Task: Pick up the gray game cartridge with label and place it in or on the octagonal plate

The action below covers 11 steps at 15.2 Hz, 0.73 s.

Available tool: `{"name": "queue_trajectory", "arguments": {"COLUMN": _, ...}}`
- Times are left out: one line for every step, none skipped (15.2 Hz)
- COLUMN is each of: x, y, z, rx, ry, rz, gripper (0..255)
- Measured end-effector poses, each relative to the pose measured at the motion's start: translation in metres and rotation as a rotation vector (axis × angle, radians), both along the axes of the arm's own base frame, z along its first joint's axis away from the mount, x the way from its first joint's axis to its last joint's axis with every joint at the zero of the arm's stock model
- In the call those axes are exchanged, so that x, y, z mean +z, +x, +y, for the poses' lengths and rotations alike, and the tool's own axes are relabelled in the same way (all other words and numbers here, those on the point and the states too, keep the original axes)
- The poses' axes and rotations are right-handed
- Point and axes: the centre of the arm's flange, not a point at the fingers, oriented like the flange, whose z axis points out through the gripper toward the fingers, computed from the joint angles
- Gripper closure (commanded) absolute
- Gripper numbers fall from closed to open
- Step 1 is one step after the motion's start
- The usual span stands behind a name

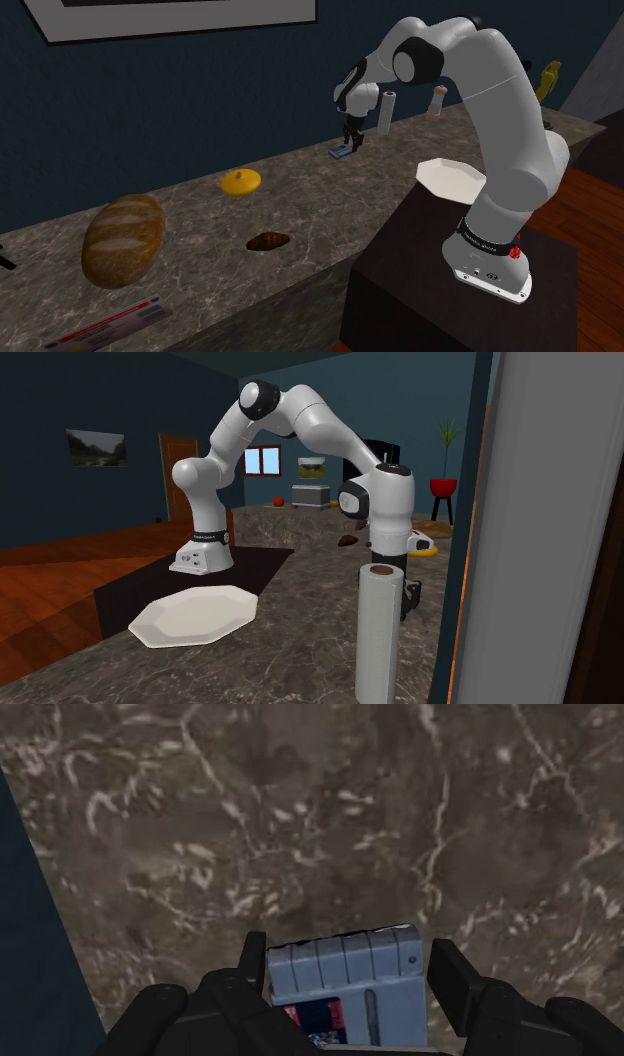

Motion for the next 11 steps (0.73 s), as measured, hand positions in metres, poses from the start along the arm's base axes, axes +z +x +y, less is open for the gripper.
{"name": "queue_trajectory", "arguments": {"x": 0.0003, "y": 0.0, "z": -0.0003, "rx": 0.0, "ry": 0.0, "rz": 0.0, "gripper": 255}}
{"name": "queue_trajectory", "arguments": {"x": 0.001, "y": 0.0, "z": -0.0006, "rx": 0.0, "ry": 0.0, "rz": -0.001, "gripper": 255}}
{"name": "queue_trajectory", "arguments": {"x": 0.0011, "y": 0.0001, "z": -0.0008, "rx": 0.0, "ry": 0.0, "rz": -0.001, "gripper": 255}}
{"name": "queue_trajectory", "arguments": {"x": 0.0011, "y": 0.0002, "z": -0.0011, "rx": 0.0, "ry": 0.0, "rz": 0.0, "gripper": 255}}
{"name": "queue_trajectory", "arguments": {"x": 0.0012, "y": 0.0002, "z": -0.0012, "rx": 0.0, "ry": 0.0, "rz": 0.0, "gripper": 255}}
{"name": "queue_trajectory", "arguments": {"x": 0.0012, "y": 0.0002, "z": -0.0014, "rx": 0.0, "ry": 0.0, "rz": -0.001, "gripper": 255}}
{"name": "queue_trajectory", "arguments": {"x": 0.0013, "y": 0.0001, "z": -0.0015, "rx": -0.001, "ry": 0.0, "rz": -0.001, "gripper": 255}}
{"name": "queue_trajectory", "arguments": {"x": 0.0014, "y": 0.0002, "z": -0.0016, "rx": -0.001, "ry": -0.001, "rz": -0.001, "gripper": 255}}
{"name": "queue_trajectory", "arguments": {"x": 0.0016, "y": 0.0, "z": -0.0017, "rx": -0.001, "ry": -0.001, "rz": -0.001, "gripper": 255}}
{"name": "queue_trajectory", "arguments": {"x": 0.0032, "y": -0.0001, "z": -0.0011, "rx": -0.001, "ry": -0.001, "rz": 0.0, "gripper": 255}}
{"name": "queue_trajectory", "arguments": {"x": 0.0062, "y": 0.0002, "z": -0.0005, "rx": 0.0, "ry": 0.0, "rz": 0.0, "gripper": 255}}
